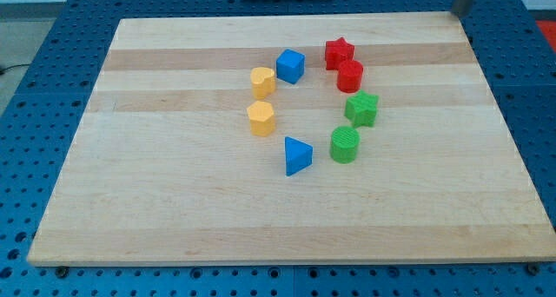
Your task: Push the blue cube left to the red circle
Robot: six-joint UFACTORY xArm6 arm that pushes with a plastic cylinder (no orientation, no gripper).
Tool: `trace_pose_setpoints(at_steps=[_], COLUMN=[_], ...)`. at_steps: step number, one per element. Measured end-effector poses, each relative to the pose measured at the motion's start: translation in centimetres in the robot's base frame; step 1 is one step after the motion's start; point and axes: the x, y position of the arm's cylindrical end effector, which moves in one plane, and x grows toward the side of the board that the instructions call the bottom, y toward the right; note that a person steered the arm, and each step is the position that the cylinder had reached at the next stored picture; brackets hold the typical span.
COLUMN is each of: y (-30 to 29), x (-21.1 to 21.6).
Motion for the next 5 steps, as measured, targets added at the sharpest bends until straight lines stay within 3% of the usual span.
trace_pose_setpoints(at_steps=[2, 4, 5], y=[-5.8, -7.8, -13.7], x=[0.0, 0.1, 1.5])
